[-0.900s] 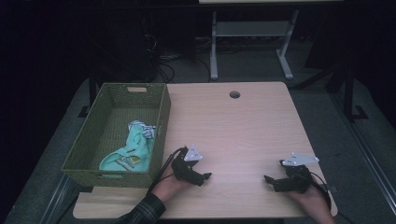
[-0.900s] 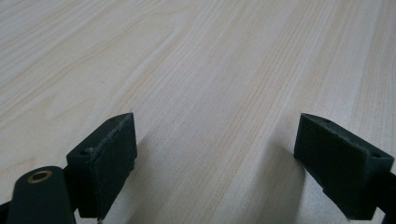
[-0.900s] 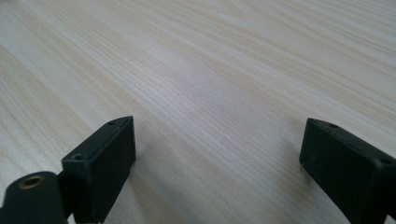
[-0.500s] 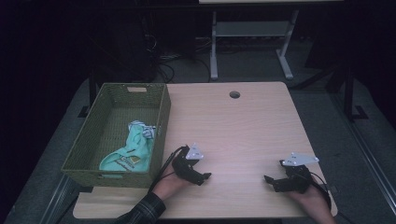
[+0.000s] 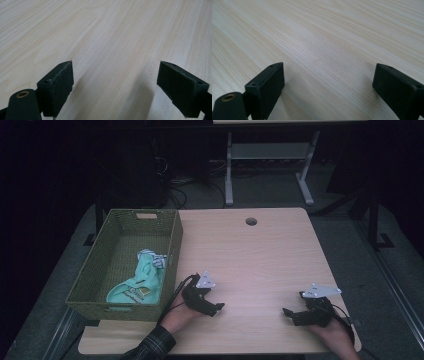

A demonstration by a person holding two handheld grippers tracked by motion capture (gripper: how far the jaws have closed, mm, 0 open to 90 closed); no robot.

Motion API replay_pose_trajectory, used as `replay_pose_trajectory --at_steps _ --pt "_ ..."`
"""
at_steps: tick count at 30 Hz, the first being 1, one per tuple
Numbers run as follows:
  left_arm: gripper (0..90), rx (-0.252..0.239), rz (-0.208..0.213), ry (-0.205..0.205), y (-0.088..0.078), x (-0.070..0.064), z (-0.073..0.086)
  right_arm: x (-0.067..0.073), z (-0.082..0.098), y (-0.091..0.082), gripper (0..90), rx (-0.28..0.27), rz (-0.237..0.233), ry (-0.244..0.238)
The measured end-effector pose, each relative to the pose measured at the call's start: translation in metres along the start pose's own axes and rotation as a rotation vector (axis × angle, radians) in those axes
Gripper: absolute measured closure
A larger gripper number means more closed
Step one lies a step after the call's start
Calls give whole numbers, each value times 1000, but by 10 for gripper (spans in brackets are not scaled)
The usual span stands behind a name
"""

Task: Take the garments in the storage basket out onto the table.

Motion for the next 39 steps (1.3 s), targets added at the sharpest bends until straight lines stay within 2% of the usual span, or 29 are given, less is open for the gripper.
replay_pose_trajectory --at_steps 2,16,39 --pt "130 -13 8 -17 0 0 -1 0 0 0 99 0 0 0" --pt "131 -16 15 -14 -4 0 -7 0 0 0 100 0 0 1" --pt "132 -17 -8 -13 -12 1 -16 0 0 0 99 0 0 -1"
Point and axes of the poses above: each handheld gripper's, and its own axes: y roughly forward along the jaws, z roughly out of its underside, x roughly to its left, the point moved 2 cm from there along y, roughly forward along the jaws, and after that the axes turned 10 degrees about -x, right-handed, at the moved point
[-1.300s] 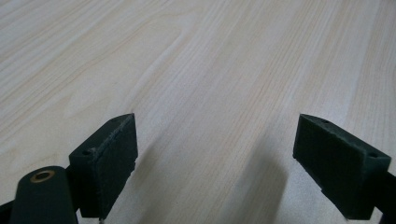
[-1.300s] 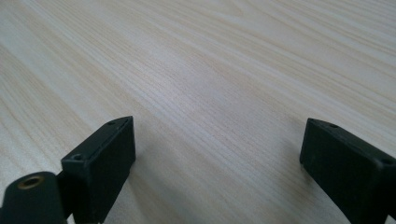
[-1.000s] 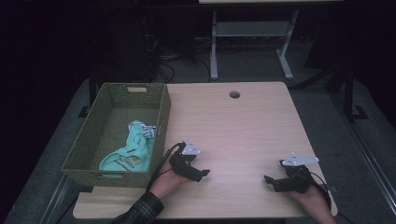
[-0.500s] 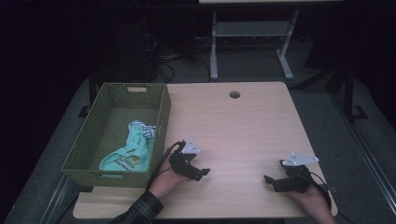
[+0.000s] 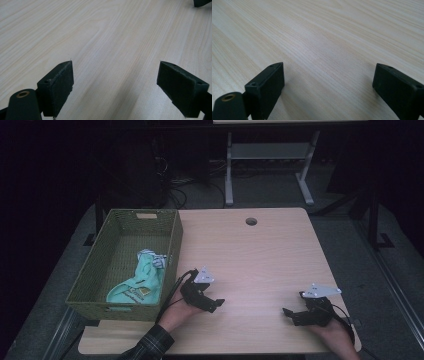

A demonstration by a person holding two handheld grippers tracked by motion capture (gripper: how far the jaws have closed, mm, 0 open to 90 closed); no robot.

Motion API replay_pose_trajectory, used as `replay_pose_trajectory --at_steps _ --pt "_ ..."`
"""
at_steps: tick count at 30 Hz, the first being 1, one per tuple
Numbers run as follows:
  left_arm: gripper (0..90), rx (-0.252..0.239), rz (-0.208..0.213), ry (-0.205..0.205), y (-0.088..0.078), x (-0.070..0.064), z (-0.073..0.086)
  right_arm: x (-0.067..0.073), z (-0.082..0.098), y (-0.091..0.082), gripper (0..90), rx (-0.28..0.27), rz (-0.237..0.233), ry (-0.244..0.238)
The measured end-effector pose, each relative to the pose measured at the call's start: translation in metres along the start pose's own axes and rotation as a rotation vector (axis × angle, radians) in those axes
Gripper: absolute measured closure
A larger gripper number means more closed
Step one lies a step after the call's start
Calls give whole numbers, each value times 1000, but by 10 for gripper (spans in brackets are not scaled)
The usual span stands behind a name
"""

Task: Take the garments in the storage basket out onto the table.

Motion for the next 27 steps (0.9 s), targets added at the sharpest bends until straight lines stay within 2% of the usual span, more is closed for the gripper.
replay_pose_trajectory --at_steps 19,27 --pt "133 -5 -9 2 -8 -1 -9 0 0 0 100 0 0 0" --pt "133 -5 1 4 -11 -3 -14 0 0 0 100 0 -1 0"
Point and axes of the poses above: each handheld gripper's, and its own axes: y roughly forward along the jaws, z roughly out of its underside, x roughly to its left, the point moved 2 cm from there along y, roughly forward along the jaws, and after that the axes turned 10 degrees about -x, right-handed, at the moved point
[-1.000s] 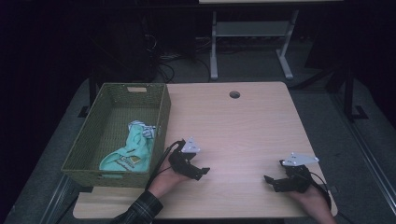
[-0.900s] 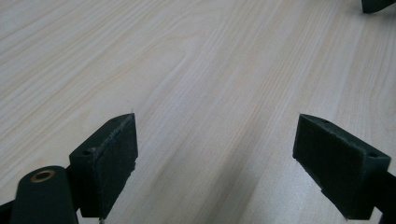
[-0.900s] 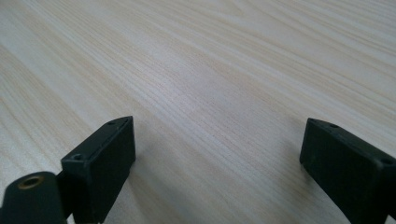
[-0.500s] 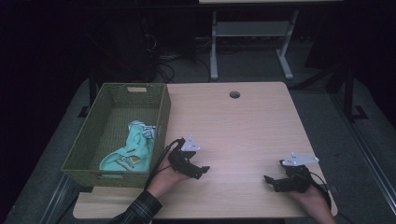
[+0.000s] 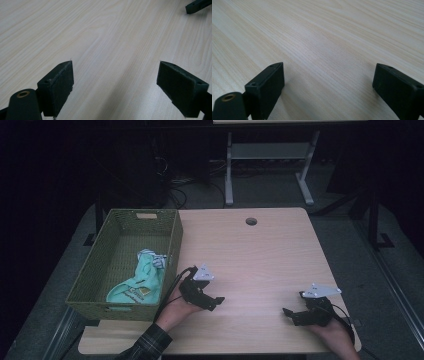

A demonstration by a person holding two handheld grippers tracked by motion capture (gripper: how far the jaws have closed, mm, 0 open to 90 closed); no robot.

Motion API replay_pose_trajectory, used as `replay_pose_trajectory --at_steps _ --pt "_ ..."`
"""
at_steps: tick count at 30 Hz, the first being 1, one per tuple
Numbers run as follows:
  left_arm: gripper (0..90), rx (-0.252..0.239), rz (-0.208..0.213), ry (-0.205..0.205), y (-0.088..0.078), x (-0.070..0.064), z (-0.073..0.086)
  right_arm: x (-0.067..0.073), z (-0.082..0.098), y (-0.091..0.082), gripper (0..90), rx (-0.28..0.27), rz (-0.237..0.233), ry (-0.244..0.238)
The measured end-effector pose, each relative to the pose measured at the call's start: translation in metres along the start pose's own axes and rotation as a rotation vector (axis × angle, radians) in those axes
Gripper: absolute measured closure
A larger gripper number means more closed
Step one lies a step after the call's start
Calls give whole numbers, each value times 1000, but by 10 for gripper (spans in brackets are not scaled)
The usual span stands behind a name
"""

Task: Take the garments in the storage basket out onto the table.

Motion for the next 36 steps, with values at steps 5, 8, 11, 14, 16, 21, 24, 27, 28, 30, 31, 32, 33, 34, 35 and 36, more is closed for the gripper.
replay_pose_trajectory --at_steps 5,8,11,14,16,21,24,27,28,30,31,32,33,34,35,36 --pt "134 -4 -3 8 -2 0 -3 0 0 0 100 0 0 0" --pt "133 -9 -5 7 -4 0 -5 0 0 0 100 0 1 0" --pt "134 -12 0 3 -5 0 -7 0 0 0 100 0 0 0" --pt "134 -15 -1 2 -7 1 -9 0 0 0 100 0 1 0" --pt "134 -17 -3 3 -8 1 -10 0 0 0 100 0 0 0" --pt "134 -15 3 6 -10 1 -13 0 0 0 100 1 2 2" --pt "134 -19 8 5 -11 0 -15 0 0 0 100 1 2 3" --pt "134 -19 9 8 -13 1 -18 0 0 0 100 1 2 2" --pt "134 -25 9 4 -14 1 -19 0 0 0 100 1 2 2" --pt "134 -20 11 6 -15 1 -20 0 0 0 100 1 2 2" --pt "134 -22 11 6 -15 1 -20 0 0 0 100 1 2 2" --pt "134 -21 13 11 -15 1 -21 1 0 0 100 4 1 7" --pt "133 -21 15 7 -15 1 -21 1 0 0 100 3 1 7" --pt "133 -21 16 5 -16 1 -22 0 0 0 100 3 1 4" --pt "133 -21 17 6 -16 1 -23 0 0 0 100 3 1 4" --pt "133 -22 18 8 -17 1 -23 0 0 0 100 3 1 6"
Point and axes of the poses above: each handheld gripper's, and its own axes: y roughly forward along the jaws, z roughly out of its underside, x roughly to its left, the point moved 2 cm from there along y, roughly forward along the jaws, and after that the axes turned 10 degrees about -x, right-handed, at the moved point
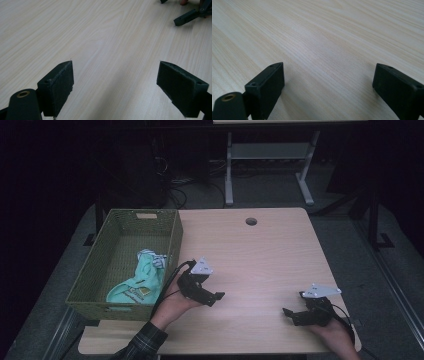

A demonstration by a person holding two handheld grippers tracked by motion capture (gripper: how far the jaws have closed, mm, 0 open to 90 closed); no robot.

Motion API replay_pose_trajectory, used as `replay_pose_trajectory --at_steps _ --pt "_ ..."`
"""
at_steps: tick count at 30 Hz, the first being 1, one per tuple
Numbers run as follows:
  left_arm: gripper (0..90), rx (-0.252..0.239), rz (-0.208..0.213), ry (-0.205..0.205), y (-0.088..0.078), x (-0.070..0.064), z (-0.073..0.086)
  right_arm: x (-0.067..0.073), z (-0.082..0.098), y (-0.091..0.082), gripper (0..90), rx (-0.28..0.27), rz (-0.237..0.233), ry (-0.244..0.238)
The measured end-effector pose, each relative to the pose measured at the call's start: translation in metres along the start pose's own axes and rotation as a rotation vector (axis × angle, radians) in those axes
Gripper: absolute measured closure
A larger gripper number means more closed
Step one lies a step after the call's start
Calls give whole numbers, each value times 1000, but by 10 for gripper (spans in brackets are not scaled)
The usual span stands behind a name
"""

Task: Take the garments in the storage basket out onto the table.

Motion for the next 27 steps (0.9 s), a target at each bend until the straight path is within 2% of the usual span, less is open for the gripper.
replay_pose_trajectory --at_steps 20,27 --pt "133 -19 1 6 -14 7 -17 0 0 0 100 0 0 0" --pt "133 -28 15 2 -20 12 -20 0 0 0 100 -1 0 -1"
Point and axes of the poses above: each handheld gripper's, and its own axes: y roughly forward along the jaws, z roughly out of its underside, x roughly to its left, the point moved 2 cm from there along y, roughly forward along the jaws, and after that the axes turned 10 degrees about -x, right-handed, at the moved point
